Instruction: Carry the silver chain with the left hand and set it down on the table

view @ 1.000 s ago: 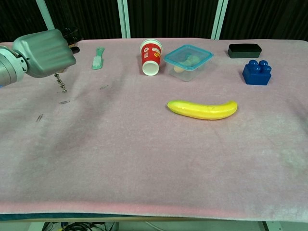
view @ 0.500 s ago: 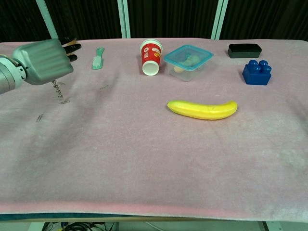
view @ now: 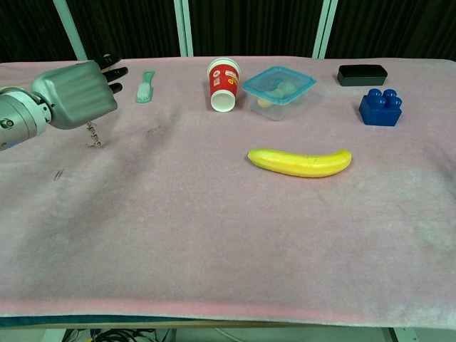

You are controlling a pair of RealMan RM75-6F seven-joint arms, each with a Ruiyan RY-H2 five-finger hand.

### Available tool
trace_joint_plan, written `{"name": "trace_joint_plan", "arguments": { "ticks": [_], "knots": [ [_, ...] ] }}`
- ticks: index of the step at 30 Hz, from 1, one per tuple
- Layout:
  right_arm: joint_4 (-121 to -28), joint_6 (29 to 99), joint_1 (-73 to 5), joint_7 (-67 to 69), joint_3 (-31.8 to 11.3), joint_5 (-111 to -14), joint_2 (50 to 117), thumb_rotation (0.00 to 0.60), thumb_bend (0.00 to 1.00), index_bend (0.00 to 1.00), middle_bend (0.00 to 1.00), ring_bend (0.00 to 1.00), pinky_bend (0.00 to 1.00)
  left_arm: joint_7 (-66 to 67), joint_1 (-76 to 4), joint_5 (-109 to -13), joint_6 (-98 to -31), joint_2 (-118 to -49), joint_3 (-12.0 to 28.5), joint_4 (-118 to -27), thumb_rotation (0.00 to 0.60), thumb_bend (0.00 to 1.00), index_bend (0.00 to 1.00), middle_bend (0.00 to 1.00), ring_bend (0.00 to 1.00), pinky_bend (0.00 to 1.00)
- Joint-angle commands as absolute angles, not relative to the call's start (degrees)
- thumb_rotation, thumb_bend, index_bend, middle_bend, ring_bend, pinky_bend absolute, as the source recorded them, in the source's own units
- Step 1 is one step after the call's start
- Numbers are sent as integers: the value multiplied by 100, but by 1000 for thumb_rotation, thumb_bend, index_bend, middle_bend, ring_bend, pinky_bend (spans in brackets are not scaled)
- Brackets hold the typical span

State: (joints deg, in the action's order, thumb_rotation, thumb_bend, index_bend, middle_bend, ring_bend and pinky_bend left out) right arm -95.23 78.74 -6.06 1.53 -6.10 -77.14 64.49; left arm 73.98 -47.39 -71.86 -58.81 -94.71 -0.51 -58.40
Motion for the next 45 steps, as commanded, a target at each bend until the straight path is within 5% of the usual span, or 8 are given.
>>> {"name": "trace_joint_plan", "arguments": {
  "ticks": [1, 30, 45],
  "knots": [
    [-9521, 7872, -607, 152, -612, -7709, 6450, 600, 116, 0, 0, 92, 212, 7406, -4743, -7203, -5880, -9482, -38, -5824, 600, 431, 571, 220, 0, 0],
    [-9546, 7821, -609, 214, -645, -7606, 6437, 600, 116, 0, 0, 92, 212, 7163, -5539, -7257, -5588, -9797, 732, -5179, 600, 437, 578, 220, 0, 0],
    [-9565, 7797, -608, 264, -658, -7572, 6423, 600, 116, 0, 0, 92, 212, 6315, -5922, -7810, -5209, -10622, 450, -3700, 600, 437, 579, 223, 0, 0]
  ]
}}
